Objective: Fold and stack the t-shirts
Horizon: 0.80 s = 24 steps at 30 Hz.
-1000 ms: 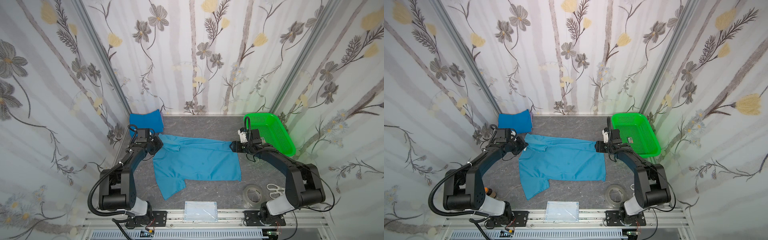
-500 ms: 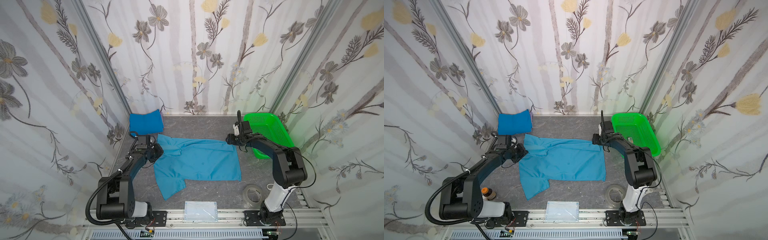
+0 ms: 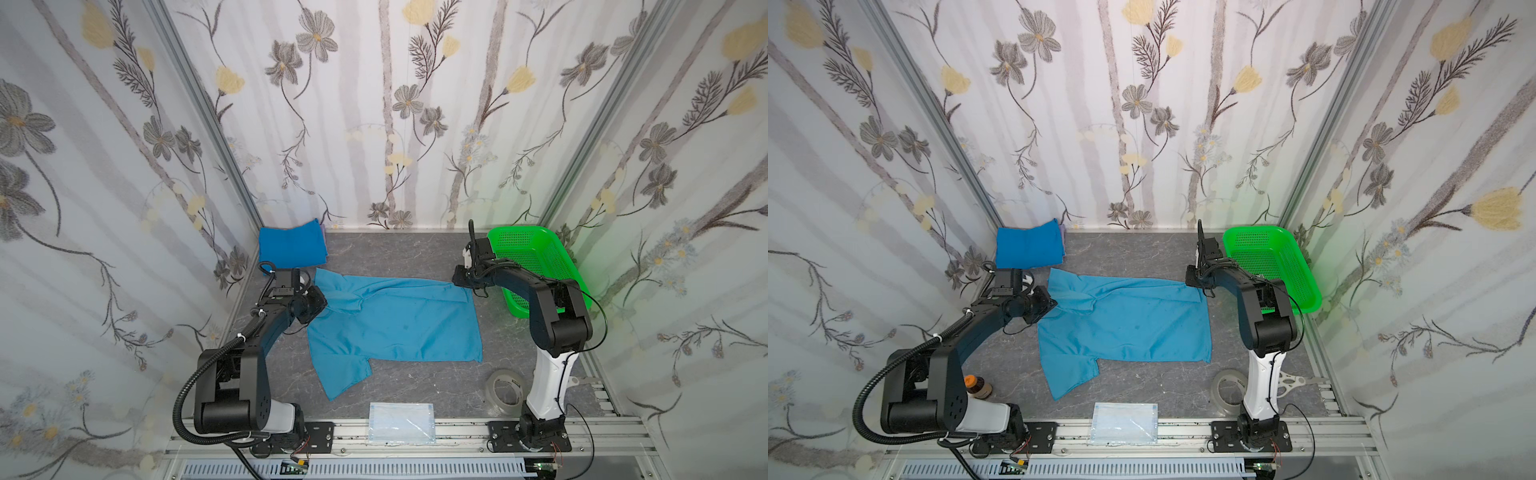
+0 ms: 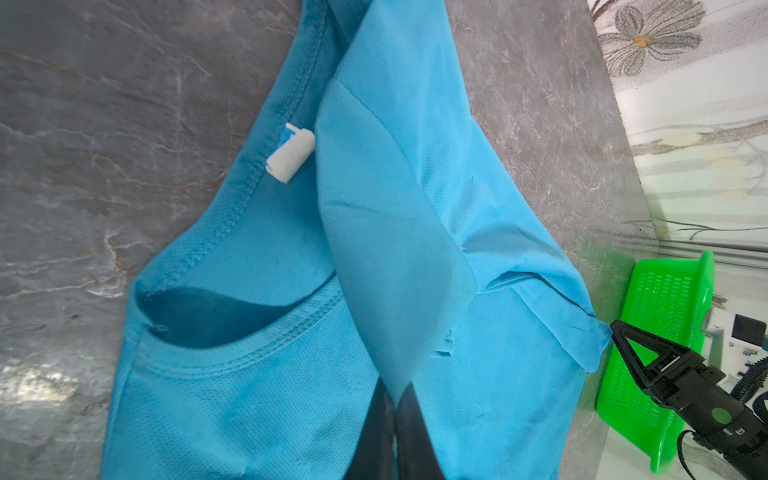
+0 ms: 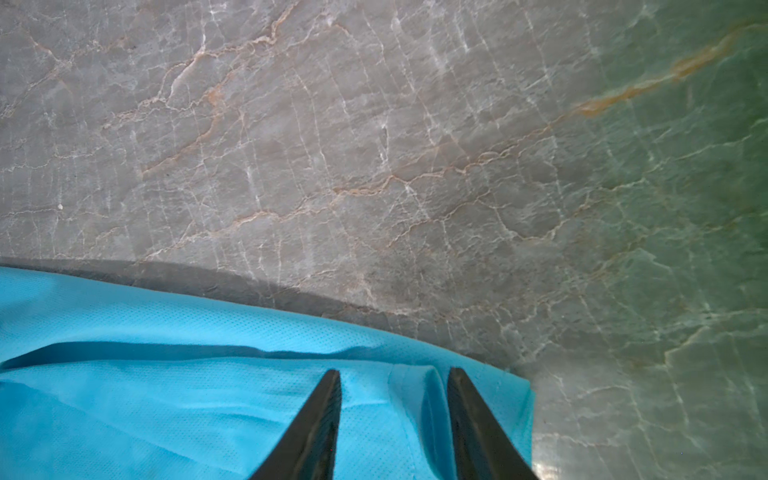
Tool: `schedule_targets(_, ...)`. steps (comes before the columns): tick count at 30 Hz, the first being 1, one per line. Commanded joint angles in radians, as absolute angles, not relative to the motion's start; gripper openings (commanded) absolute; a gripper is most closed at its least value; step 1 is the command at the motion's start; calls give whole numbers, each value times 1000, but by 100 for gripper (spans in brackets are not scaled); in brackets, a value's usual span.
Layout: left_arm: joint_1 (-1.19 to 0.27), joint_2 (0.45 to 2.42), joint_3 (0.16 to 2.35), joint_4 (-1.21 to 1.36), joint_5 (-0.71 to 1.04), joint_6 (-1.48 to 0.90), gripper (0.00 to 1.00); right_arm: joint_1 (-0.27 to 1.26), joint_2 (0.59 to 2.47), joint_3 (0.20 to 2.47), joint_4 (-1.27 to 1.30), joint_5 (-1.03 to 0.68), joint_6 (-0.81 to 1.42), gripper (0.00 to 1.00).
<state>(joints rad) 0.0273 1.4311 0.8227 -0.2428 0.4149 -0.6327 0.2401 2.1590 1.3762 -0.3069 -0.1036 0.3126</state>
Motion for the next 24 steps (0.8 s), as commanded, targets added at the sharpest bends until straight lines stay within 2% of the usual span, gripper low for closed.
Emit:
schedule_targets(1,29,1431,832,-227,420,-637,0,245,2162,1382,-319,-117,317,41)
schedule_targets(7,29,1424,832,-233,419,-635,0,245,2175,1376,-315,-121,318,30)
schedule_targets(12,29,1418,833,-236,416,-634,0,248,2166,1392,-324,-95,312,0)
schedule_targets(19,29,1423,921,-281,447,-628,0,249,2018,1408,-337,-80,272,0)
schedule_targets(24,29,1547,1178,-352,519,-617,0,200,2015,1548,-377,-105,220,0)
